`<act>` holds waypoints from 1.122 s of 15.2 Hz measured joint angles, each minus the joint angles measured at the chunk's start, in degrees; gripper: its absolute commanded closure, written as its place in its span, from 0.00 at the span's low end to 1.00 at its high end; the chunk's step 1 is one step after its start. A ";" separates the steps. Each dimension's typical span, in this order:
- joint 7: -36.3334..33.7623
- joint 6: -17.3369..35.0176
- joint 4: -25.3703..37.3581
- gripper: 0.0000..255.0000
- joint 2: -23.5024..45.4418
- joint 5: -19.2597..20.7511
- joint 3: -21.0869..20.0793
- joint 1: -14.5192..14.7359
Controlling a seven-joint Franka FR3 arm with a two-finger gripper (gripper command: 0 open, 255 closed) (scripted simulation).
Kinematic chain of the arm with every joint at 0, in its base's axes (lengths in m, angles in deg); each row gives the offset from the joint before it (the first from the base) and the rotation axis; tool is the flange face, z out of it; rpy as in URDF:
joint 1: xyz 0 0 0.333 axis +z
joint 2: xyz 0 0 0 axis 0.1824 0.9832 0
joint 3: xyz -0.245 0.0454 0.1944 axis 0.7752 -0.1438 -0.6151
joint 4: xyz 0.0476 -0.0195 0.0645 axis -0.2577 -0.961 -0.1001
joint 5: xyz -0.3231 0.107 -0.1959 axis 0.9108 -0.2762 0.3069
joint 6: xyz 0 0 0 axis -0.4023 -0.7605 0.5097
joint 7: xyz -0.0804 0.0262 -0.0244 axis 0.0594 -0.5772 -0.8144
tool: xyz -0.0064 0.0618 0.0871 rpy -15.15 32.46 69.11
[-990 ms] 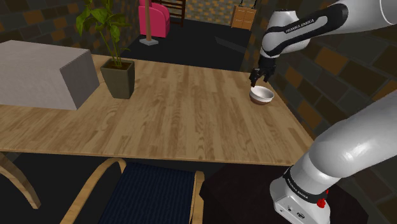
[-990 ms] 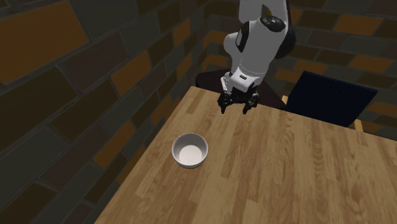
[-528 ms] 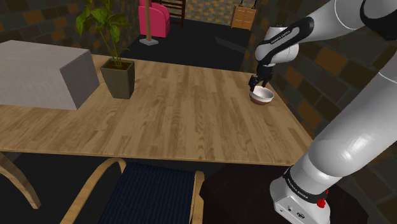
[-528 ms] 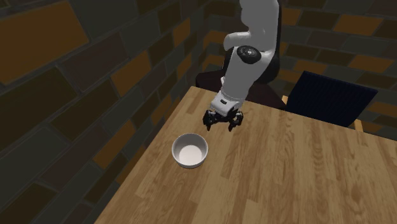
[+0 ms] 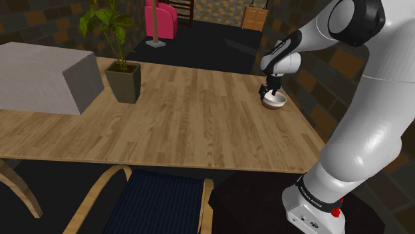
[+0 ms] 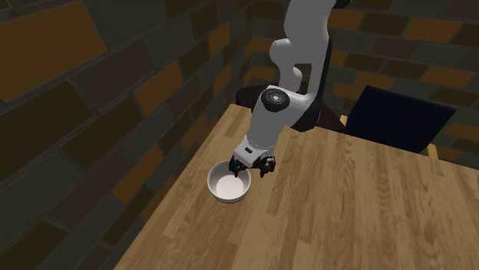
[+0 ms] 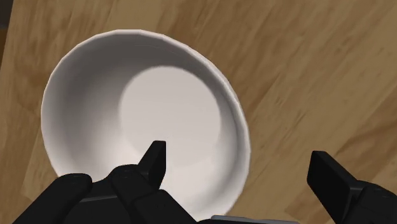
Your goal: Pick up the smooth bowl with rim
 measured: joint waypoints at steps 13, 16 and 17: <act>1.06 4.25 -0.31 1.00 4.15 -2.09 -1.18 -1.09; 1.05 4.24 -0.31 1.00 4.15 -2.09 -1.18 -1.09; 1.04 4.27 -0.36 1.00 4.12 -2.08 -1.17 -1.08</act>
